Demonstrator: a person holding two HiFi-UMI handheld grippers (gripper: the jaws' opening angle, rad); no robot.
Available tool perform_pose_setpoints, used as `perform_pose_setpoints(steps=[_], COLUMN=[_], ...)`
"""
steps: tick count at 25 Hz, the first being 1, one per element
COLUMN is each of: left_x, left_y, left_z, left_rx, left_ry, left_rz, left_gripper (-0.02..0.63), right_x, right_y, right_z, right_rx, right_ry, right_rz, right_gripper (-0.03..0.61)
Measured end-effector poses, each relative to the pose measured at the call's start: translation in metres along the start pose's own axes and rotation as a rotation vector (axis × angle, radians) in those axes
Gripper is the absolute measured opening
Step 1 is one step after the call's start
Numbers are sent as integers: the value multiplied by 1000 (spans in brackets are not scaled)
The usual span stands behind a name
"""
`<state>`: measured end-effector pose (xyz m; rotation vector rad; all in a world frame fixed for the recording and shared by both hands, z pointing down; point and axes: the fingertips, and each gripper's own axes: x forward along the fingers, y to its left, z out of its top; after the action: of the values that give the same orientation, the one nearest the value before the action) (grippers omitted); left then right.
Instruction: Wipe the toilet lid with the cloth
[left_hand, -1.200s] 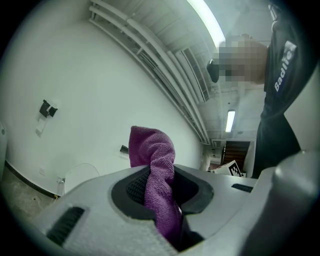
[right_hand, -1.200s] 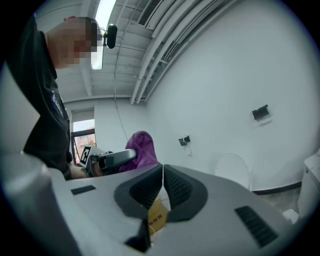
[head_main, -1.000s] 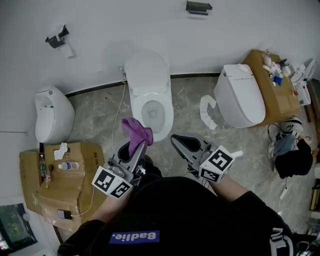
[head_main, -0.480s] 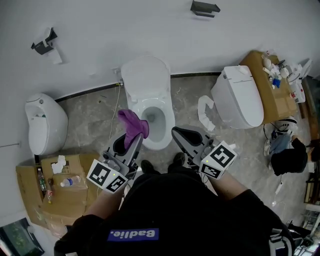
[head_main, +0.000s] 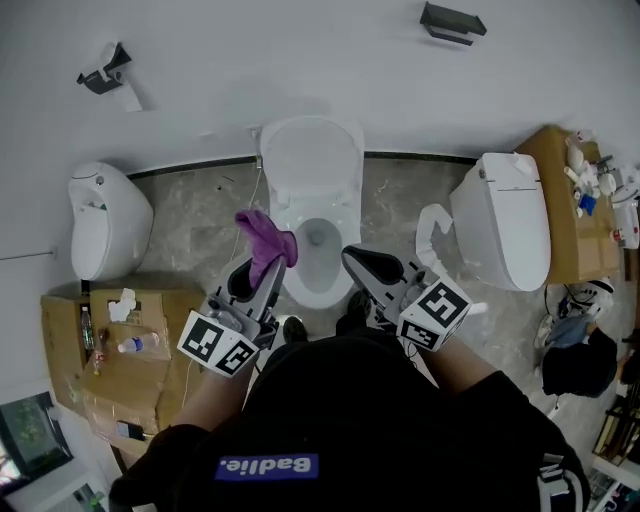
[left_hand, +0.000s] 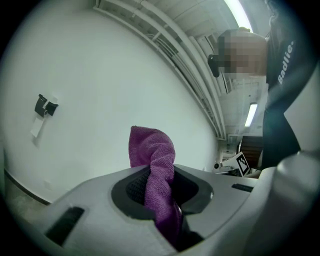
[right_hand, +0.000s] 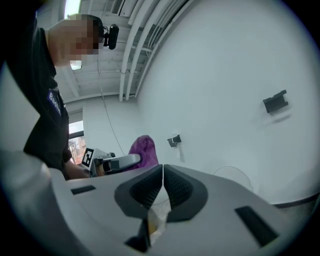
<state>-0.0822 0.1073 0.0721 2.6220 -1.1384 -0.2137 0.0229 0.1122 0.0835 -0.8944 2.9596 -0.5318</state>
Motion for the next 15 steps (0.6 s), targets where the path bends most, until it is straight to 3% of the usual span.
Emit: perform_pose_setpoints(steps=[8,15], left_x=[51,69], left_y=[31,84], left_z=[-17,-37], left_rx=[9,23], left_ry=[-13,9], left_rz=[138,168], left_gripper=[81,81], right_x=[18,50], right_y=[-68,-106], right_z=[-9,-21], right_rx=[38,-19], right_ry=[29,63], right_rz=[99,53], right_gripper=[31,31])
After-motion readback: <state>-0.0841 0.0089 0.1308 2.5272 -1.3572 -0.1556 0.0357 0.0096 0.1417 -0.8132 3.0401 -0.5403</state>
